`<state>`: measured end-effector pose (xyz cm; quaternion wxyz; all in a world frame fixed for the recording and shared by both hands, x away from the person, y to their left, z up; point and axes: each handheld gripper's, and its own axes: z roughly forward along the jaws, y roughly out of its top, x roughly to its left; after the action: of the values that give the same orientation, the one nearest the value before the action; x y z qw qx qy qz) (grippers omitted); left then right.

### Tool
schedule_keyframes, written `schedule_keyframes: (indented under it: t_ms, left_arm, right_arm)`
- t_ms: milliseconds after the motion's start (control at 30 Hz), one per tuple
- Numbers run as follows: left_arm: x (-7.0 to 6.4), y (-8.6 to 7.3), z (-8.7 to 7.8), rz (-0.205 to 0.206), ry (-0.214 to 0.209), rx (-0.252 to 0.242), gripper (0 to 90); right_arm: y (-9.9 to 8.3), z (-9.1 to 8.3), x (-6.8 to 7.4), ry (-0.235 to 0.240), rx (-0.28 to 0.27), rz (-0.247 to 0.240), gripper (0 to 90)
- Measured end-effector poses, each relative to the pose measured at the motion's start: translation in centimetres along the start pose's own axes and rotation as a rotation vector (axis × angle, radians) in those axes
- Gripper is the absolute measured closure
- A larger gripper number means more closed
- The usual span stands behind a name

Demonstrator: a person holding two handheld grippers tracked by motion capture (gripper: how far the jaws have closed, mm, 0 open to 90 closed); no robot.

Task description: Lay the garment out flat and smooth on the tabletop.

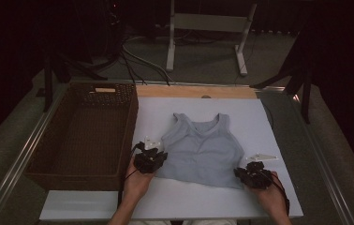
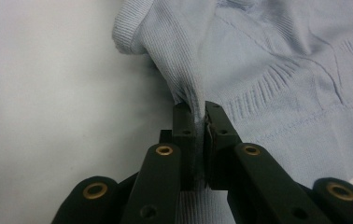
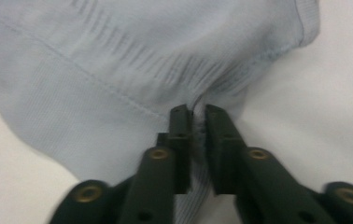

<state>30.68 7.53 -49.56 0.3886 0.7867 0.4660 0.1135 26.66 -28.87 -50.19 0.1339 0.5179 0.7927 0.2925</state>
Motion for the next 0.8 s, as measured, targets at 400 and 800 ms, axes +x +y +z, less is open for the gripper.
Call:
schedule_keyframes:
  t_ms: [400, 800]
  left_arm:
    - [-0.2, 0.7, -0.6, -0.001, 0.005, -0.041, 86.9]
    - [-0.6, 0.5, -1.2, -0.014, -0.002, -0.045, 86.9]
  right_arm:
    - [0.1, -1.6, 0.6, -0.035, -0.046, -0.03, 85.7]
    - [-0.2, -2.3, 0.7, -0.054, -0.055, -0.039, 86.0]
